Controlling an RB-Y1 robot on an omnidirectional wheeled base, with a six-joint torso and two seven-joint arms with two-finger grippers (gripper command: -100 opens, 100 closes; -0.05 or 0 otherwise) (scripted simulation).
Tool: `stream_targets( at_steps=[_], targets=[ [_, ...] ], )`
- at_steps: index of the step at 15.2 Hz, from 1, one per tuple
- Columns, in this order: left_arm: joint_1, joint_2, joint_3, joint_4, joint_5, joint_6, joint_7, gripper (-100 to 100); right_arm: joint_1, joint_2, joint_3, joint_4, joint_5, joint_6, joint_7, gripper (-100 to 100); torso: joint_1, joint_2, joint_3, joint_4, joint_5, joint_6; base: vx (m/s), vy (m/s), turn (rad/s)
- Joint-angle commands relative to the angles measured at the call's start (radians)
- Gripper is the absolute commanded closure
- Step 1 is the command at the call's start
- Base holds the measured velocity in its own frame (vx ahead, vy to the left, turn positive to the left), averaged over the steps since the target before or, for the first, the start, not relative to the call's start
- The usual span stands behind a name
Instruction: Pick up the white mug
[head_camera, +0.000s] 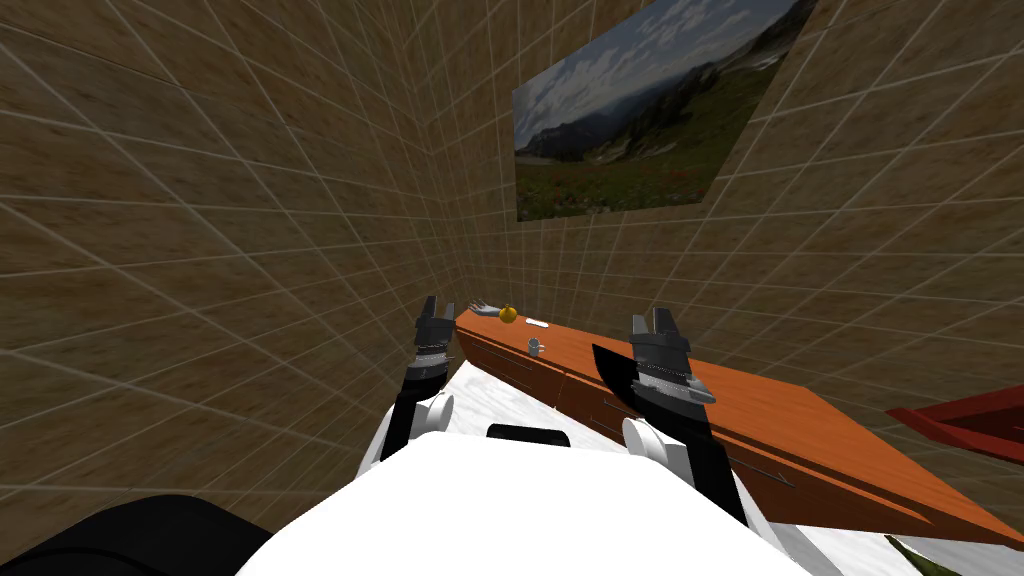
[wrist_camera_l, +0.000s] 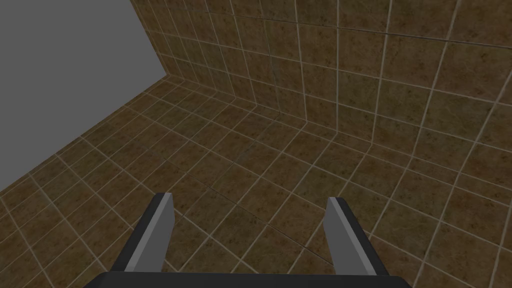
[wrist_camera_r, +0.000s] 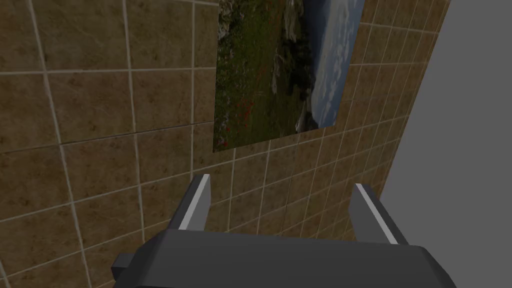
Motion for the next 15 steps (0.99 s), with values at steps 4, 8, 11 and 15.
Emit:
stream_targets(
  at_steps=[4,8,11,15],
  targets=[
    [0.000,0.000,0.000,0.000,0.000,0.000,0.000,0,-0.020,-0.099,-0.014,0.028,0.002,0.047,-0.057,-100,0.001,-0.001,0.000,0.000,0.000,0.000,0.010,0.025,0.025],
    [0.000,0.000,0.000,0.000,0.000,0.000,0.000,0,-0.042,-0.162,-0.030,0.059,0.005,0.098,-0.117,-100,0.003,-0.002,-0.001,0.000,0.001,0.000,0.022,0.049,0.031],
    [0.000,0.000,0.000,0.000,0.000,0.000,0.000,0,-0.056,-0.186,-0.039,0.078,0.007,0.129,-0.154,-100,0.003,-0.002,-0.001,-0.001,0.001,0.000,0.028,0.052,0.036],
    [0.000,0.000,0.000,0.000,0.000,0.000,0.000,0,-0.087,-0.228,-0.062,0.122,0.011,0.202,-0.242,-100,0.005,-0.003,-0.002,-0.001,0.001,0.000,0.032,0.072,0.048]
  ],
)
